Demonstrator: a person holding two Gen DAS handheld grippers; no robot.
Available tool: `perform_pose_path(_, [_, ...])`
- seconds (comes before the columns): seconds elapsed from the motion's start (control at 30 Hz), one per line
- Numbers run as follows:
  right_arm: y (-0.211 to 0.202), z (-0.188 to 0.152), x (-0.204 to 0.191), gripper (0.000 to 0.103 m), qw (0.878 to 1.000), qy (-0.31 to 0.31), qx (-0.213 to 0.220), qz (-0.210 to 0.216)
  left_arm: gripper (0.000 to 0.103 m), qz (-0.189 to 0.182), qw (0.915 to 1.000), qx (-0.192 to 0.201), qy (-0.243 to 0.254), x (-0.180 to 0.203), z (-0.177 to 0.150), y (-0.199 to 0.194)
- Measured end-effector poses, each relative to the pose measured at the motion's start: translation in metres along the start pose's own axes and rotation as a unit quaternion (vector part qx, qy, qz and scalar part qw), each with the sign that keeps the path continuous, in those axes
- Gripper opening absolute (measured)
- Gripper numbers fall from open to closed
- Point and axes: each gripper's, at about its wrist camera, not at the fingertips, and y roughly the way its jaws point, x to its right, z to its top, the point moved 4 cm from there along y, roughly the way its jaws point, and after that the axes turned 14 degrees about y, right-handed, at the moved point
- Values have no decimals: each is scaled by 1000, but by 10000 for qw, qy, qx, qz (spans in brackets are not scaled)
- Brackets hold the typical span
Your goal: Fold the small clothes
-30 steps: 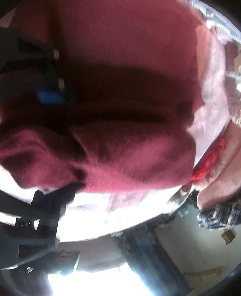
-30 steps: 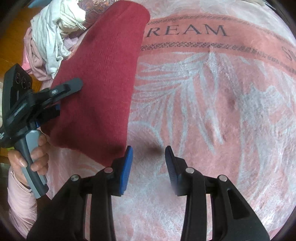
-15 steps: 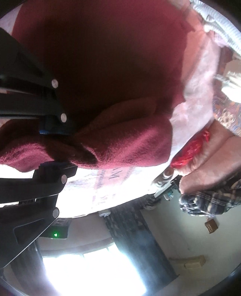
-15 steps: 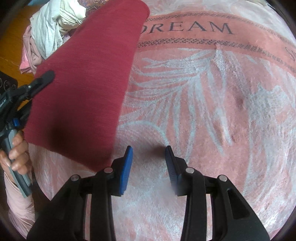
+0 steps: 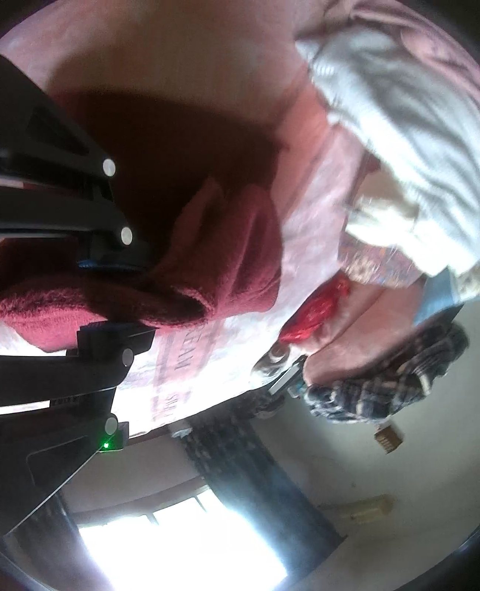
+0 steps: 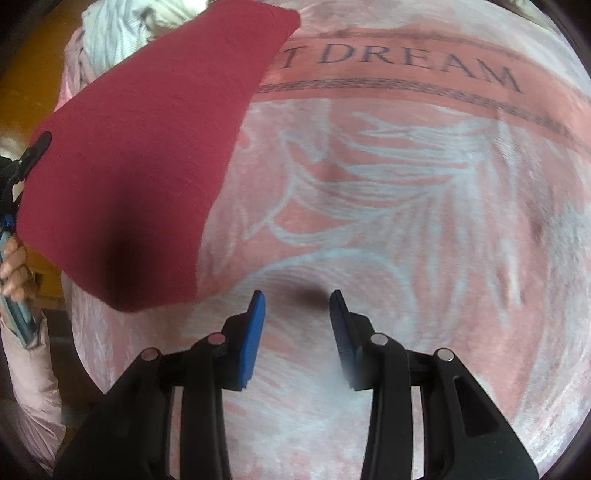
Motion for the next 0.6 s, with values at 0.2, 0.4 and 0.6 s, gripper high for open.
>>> perform_pose_path(0.2, [11, -4, -34, 38, 9996, -208, -65, 166, 20, 239, 9996, -95, -81, -46, -12, -26])
perform_pose_path(0.4, [20, -7, -62, 42, 9989, -248, -108, 388, 20, 356, 9991, -175, -179, -72, -26, -27])
perform_pose_path(0.6, [20, -3, -84, 51, 9977, -196, -127, 639, 20, 436, 9990, -85, -107, -73, -25, -42])
